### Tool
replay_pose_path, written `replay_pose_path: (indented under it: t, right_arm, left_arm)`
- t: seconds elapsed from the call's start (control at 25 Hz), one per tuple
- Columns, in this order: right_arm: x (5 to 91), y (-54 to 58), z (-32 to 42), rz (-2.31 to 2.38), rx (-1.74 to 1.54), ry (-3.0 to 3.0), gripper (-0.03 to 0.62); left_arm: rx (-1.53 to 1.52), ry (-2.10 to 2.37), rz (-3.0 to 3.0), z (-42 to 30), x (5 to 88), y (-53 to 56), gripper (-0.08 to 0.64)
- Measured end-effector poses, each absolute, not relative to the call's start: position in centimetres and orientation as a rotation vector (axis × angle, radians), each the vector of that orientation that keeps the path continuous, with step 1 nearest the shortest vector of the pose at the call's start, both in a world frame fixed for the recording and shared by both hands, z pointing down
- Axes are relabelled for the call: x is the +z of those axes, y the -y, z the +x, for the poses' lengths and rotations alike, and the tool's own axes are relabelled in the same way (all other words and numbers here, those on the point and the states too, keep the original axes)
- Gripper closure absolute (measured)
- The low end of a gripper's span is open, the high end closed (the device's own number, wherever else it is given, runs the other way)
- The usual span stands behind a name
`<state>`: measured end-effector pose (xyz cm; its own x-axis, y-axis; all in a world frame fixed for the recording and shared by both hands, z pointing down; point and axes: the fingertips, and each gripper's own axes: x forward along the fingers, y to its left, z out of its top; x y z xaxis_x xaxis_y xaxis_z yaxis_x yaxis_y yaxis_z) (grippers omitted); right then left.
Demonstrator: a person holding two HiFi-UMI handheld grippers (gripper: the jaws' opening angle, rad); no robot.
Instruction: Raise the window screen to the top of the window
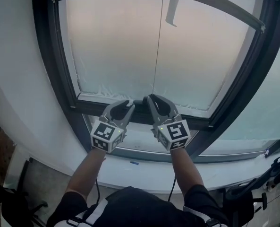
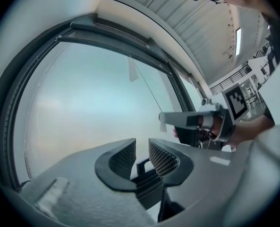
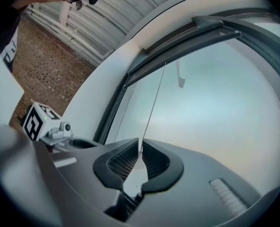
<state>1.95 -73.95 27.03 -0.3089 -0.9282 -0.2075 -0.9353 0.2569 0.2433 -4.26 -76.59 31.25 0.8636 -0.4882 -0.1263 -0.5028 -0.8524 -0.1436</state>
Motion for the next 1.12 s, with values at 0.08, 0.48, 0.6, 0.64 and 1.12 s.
replay_pose_path:
  t: [0.08, 0.48, 0.6, 0.64, 1.12]
  right_arm:
    - [24.6, 74.3, 1.8, -1.801, 0.534, -2.441, 0.561]
    - [22.2, 75.6, 2.5, -1.798, 0.511, -2.438, 0.561]
    - [19.8, 75.4, 2.3, -1.796, 0.609, -2.406, 0.561]
    - [19.0, 75.3, 2.3, -1.794, 0.627, -2.392, 0.561]
    - [13.8, 75.5, 3.4, -1.809, 0.728, -2.319, 0.561]
  left_arm:
    - [0.139, -0.769, -2.863, -4.2, 30.9, 77.0, 0.471]
    - [0.232, -0.773, -2.855, -4.2, 28.5, 76.2, 0.476]
    - [0.246, -0.783, -2.830, -4.2, 27.4, 76.4, 0.485]
    - [0.251, -0.785, -2.827, -4.2, 27.2, 76.5, 0.485]
    - [0.224, -0.869, -2.811, -5.2, 27.6, 77.4, 0.555]
